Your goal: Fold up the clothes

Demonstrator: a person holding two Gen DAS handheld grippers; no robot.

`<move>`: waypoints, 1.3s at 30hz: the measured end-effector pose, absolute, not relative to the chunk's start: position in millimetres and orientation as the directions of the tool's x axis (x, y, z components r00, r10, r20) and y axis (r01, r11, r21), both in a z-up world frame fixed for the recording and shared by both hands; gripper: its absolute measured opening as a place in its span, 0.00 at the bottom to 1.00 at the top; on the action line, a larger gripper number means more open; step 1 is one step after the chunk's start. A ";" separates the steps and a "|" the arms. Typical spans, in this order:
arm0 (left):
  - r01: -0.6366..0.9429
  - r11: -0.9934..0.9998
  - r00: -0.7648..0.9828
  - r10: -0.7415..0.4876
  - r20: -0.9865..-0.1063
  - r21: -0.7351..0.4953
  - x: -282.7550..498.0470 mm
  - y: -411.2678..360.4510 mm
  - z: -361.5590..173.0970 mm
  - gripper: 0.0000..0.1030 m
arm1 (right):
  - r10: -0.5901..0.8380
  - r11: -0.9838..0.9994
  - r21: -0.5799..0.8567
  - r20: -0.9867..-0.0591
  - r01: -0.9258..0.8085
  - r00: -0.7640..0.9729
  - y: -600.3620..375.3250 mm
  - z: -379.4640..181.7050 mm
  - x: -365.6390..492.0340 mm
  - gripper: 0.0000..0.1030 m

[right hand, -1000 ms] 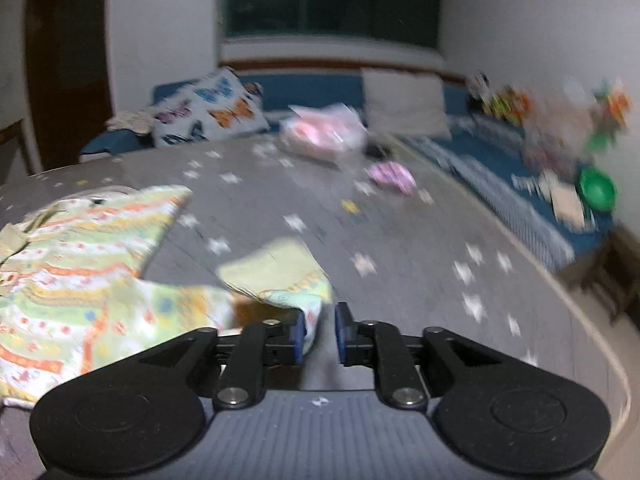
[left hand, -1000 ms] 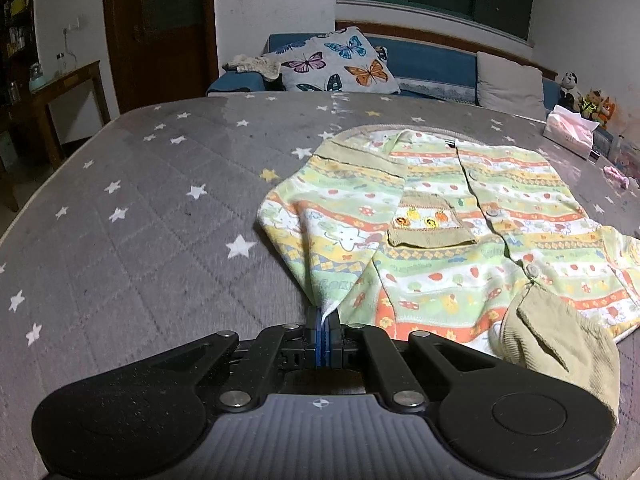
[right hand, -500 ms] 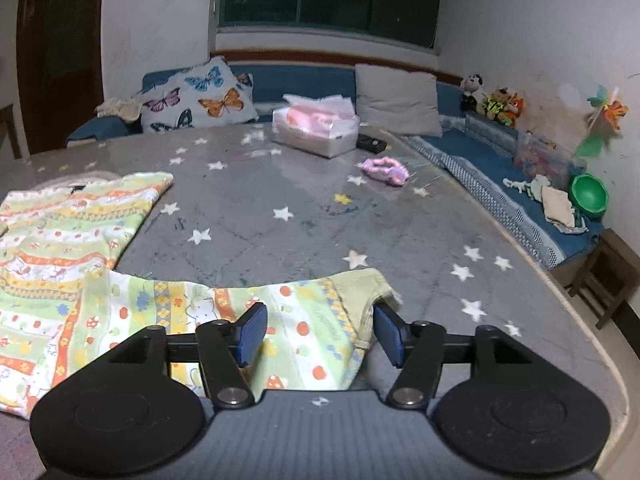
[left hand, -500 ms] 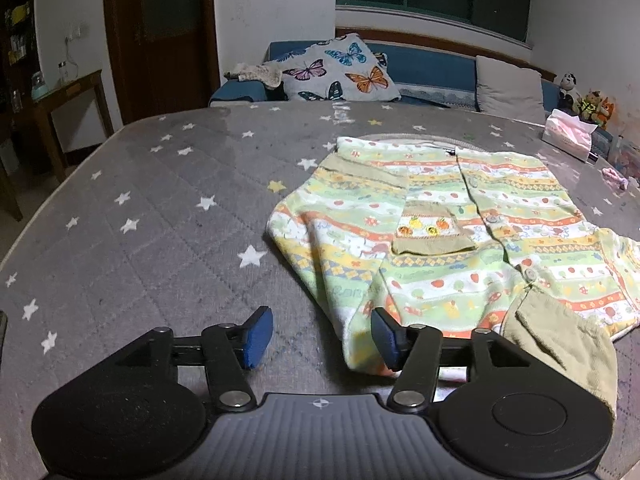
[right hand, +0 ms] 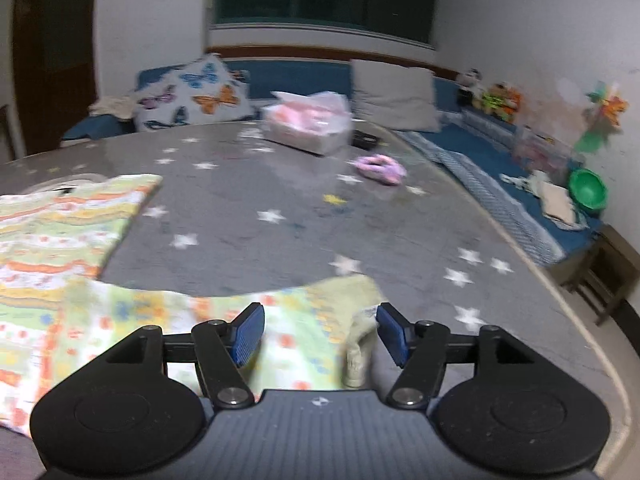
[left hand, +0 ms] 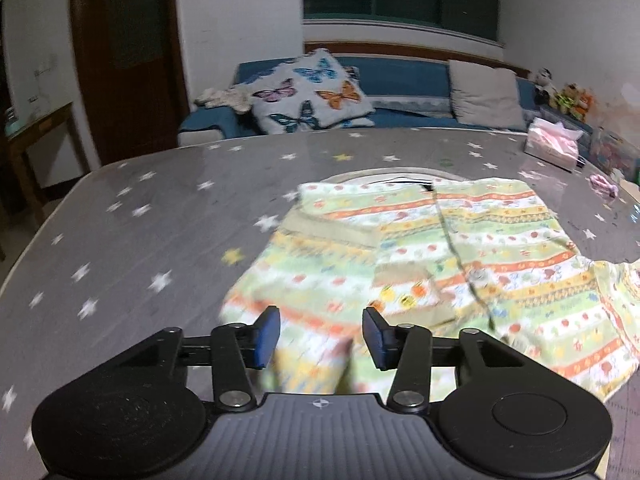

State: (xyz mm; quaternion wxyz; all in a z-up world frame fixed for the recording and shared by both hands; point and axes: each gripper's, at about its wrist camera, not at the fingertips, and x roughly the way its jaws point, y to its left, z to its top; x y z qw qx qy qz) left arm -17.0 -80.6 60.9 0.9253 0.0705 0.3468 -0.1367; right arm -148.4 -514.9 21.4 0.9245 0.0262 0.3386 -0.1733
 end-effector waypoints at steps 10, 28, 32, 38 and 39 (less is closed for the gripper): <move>0.368 0.927 0.675 -0.214 -0.706 0.071 45.1 -125.5 32.1 0.41 | -0.256 0.951 -0.038 -0.649 0.305 0.717 -502.7 5.1 -129.7 0.67; 0.280 0.959 0.747 -0.192 -0.636 0.040 39.2 -89.0 48.8 0.02 | -0.265 0.950 -0.049 -0.645 0.308 0.717 -498.7 3.3 -130.1 0.73; 0.194 0.981 0.791 -0.146 -0.594 0.017 28.6 -56.9 63.7 0.02 | -0.265 0.950 -0.046 -0.646 0.310 0.715 -499.0 3.6 -130.3 0.73; 0.014 0.999 0.813 -0.031 -0.582 -0.034 6.6 14.1 71.3 0.01 | -0.268 0.948 -0.046 -0.648 0.315 0.713 -498.5 3.5 -130.3 0.73; 0.003 0.999 0.809 -0.026 -0.587 -0.040 3.7 22.2 70.6 0.01 | -0.269 0.948 -0.047 -0.648 0.315 0.713 -498.0 3.3 -130.3 0.73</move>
